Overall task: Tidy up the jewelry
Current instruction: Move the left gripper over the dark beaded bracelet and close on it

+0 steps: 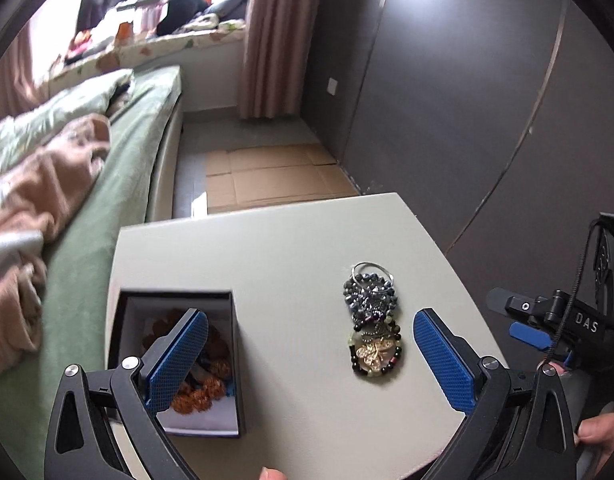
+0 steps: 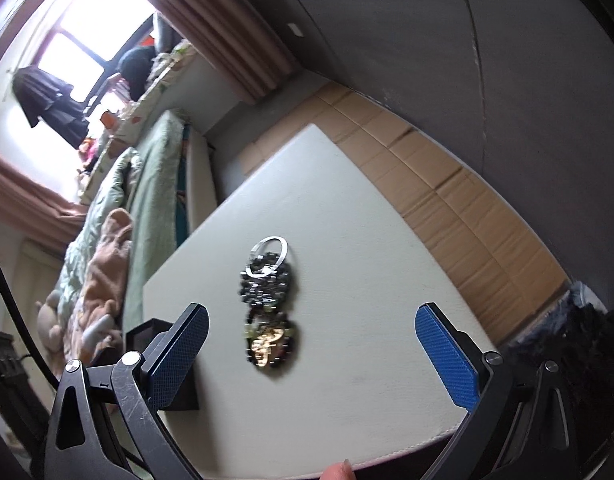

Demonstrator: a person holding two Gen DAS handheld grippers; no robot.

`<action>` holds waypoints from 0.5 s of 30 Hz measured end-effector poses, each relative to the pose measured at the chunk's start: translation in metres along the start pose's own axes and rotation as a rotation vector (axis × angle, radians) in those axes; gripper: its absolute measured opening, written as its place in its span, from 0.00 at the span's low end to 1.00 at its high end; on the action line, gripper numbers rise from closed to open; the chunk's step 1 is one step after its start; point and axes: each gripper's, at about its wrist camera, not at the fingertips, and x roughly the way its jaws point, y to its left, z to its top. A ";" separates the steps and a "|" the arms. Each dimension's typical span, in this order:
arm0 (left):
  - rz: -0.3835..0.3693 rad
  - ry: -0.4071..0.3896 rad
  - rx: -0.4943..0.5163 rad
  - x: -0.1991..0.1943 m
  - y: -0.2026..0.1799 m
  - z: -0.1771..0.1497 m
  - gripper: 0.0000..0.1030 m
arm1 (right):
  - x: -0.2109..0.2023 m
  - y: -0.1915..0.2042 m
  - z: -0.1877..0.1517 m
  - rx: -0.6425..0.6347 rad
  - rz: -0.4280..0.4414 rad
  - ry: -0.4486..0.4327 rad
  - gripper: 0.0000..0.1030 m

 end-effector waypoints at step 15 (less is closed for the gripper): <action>0.003 0.187 0.208 0.059 -0.044 0.005 0.72 | -0.012 -0.041 0.005 0.159 0.013 -0.026 0.97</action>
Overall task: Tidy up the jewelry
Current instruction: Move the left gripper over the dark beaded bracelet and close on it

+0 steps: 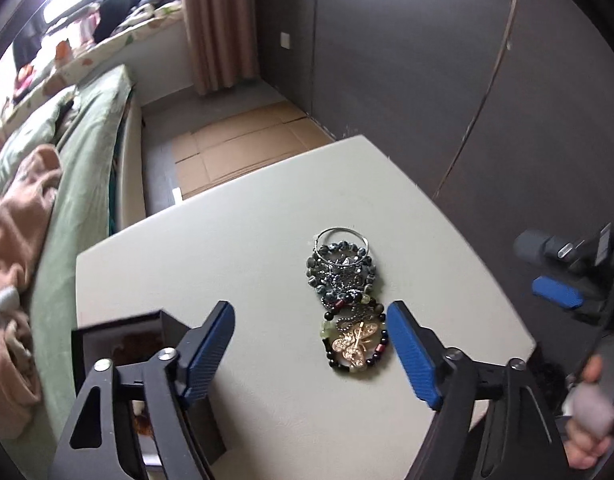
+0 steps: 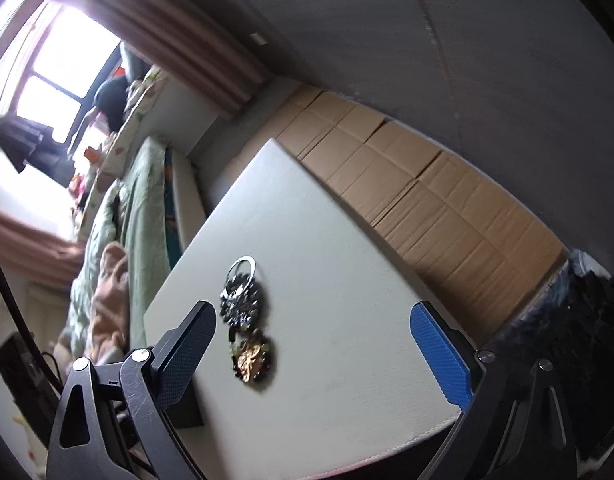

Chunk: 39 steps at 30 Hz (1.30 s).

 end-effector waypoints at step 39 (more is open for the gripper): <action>-0.184 0.087 -0.043 0.050 0.001 -0.016 0.08 | -0.004 -0.007 0.002 0.037 0.042 -0.025 0.97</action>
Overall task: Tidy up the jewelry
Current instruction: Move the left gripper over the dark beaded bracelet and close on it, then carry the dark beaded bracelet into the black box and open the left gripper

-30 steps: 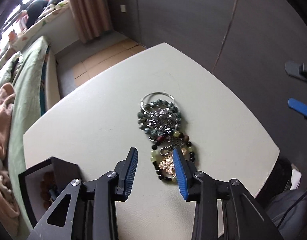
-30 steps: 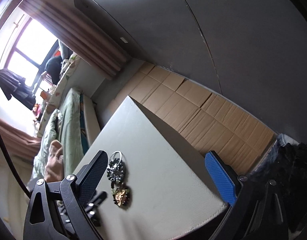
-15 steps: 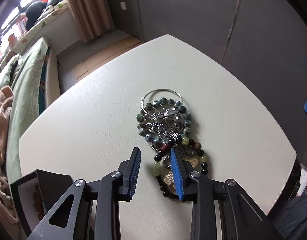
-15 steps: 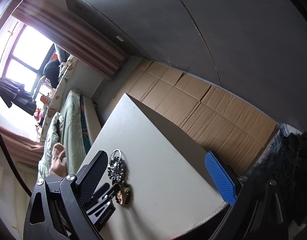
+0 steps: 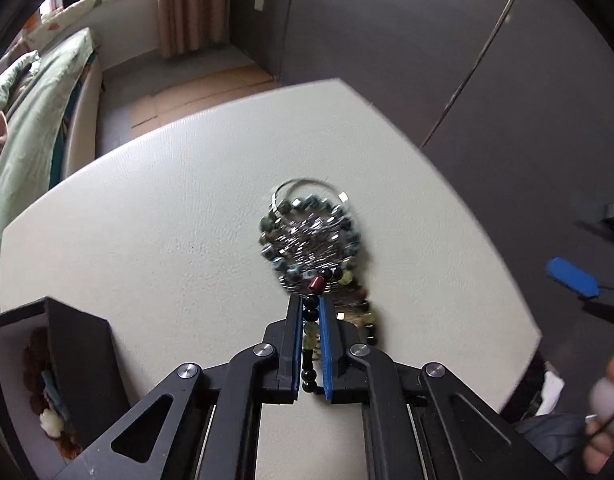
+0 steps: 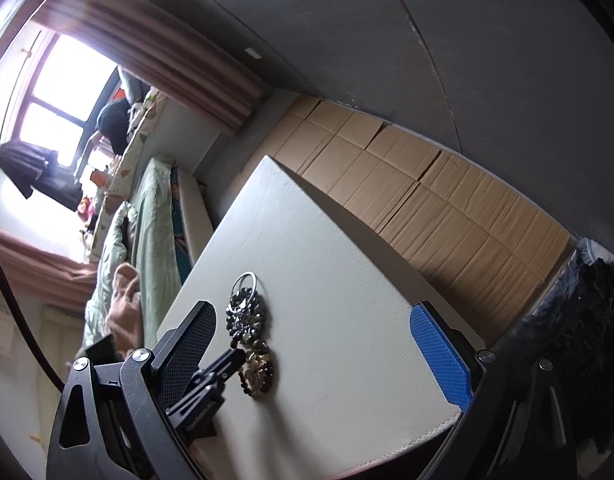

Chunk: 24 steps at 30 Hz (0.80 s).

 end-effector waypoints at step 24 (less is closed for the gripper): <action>-0.115 -0.287 -0.167 -0.114 0.035 -0.020 0.08 | 0.056 0.049 -0.040 -0.132 0.108 0.213 0.62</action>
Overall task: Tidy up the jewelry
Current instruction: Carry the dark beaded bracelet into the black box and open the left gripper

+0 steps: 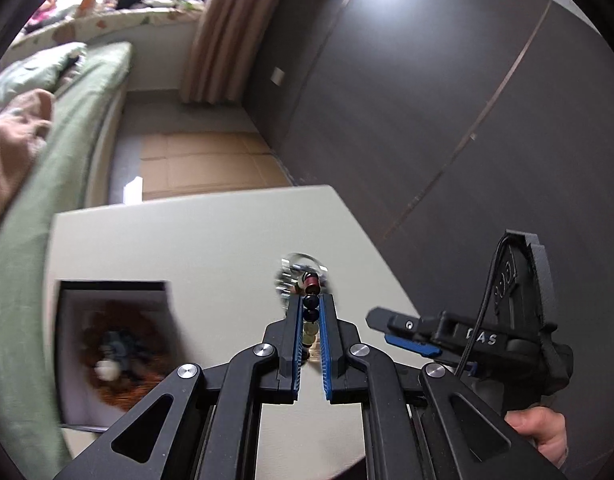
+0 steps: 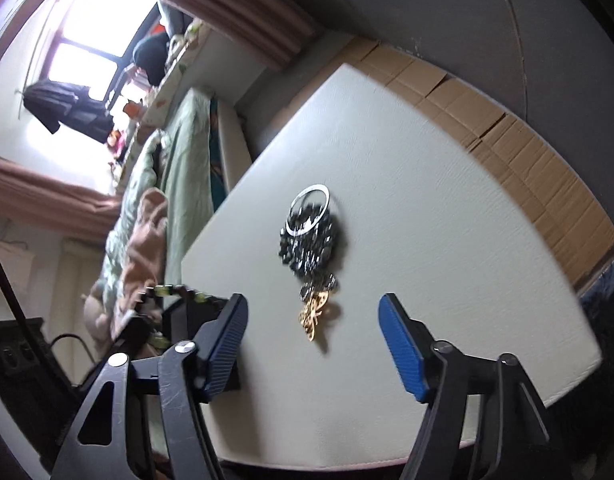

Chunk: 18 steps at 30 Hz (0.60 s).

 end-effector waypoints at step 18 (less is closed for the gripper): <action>0.095 -0.092 -0.186 -0.049 0.081 -0.009 0.08 | 0.061 0.043 -0.017 -0.128 -0.216 0.067 0.46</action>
